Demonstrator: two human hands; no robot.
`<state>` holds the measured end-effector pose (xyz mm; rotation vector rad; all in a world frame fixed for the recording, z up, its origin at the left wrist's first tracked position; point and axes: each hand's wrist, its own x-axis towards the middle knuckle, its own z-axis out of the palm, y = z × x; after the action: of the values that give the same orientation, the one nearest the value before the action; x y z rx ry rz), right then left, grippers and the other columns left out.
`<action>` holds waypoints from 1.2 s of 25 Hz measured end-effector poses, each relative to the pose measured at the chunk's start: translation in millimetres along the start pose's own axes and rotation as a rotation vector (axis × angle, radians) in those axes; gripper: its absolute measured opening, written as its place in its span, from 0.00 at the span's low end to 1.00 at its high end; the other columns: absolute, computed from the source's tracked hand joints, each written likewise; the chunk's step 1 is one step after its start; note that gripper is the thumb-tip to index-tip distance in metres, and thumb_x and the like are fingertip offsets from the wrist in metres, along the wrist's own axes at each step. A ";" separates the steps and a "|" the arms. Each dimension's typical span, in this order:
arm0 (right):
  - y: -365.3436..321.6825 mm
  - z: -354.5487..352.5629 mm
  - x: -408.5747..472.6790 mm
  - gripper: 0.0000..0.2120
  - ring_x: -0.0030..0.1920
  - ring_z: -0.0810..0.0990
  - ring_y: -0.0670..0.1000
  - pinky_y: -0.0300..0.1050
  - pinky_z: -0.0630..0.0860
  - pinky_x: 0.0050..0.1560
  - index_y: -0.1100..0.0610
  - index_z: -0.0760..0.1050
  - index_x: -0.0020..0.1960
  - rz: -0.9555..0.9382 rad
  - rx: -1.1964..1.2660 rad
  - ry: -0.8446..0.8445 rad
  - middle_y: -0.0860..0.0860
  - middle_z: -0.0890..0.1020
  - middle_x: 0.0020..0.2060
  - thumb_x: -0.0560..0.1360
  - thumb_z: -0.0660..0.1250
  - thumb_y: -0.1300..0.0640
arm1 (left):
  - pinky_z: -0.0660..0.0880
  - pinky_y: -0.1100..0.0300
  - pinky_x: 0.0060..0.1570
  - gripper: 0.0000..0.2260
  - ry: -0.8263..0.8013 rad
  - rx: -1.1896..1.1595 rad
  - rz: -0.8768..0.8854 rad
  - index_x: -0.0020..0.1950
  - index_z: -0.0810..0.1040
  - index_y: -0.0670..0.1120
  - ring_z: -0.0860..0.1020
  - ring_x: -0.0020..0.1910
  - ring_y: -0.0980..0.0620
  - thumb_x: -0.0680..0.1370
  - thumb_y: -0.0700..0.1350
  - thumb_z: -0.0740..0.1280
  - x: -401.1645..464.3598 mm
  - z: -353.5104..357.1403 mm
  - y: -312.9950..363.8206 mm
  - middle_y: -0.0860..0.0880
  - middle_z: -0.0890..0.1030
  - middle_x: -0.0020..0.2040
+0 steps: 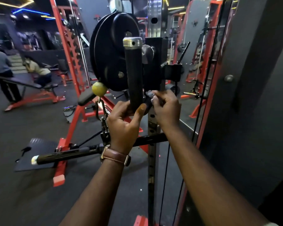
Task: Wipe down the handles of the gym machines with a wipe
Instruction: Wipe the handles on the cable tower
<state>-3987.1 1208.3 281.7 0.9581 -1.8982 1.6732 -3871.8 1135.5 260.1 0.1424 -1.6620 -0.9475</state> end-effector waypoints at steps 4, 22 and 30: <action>-7.3 -5.4 -21.2 0.08 0.48 0.82 0.45 0.41 0.81 0.48 0.55 0.83 0.54 0.000 0.101 -0.109 0.49 0.81 0.49 0.78 0.67 0.63 | 0.74 0.68 0.41 0.16 -0.006 -0.003 -0.020 0.48 0.83 0.39 0.80 0.41 0.58 0.77 0.53 0.68 6.1 -4.5 5.9 0.46 0.81 0.42; -20.1 -1.1 -47.0 0.09 0.48 0.81 0.43 0.41 0.81 0.50 0.56 0.82 0.56 0.033 0.158 0.027 0.51 0.82 0.49 0.78 0.66 0.64 | 0.69 0.47 0.69 0.23 -0.154 -0.561 -0.436 0.55 0.84 0.52 0.78 0.65 0.50 0.85 0.55 0.50 -4.0 -0.8 8.5 0.48 0.83 0.60; -17.7 14.1 -37.2 0.09 0.54 0.82 0.47 0.45 0.80 0.54 0.54 0.81 0.55 0.210 0.150 0.067 0.51 0.83 0.52 0.78 0.65 0.63 | 0.66 0.44 0.73 0.28 -0.241 -0.620 -0.502 0.64 0.79 0.40 0.77 0.66 0.45 0.82 0.60 0.52 5.6 -8.7 9.2 0.41 0.81 0.63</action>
<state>-3947.6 1201.9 264.7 0.7679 -1.9059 1.9671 -3862.6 1134.2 270.5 0.0208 -1.4920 -1.8817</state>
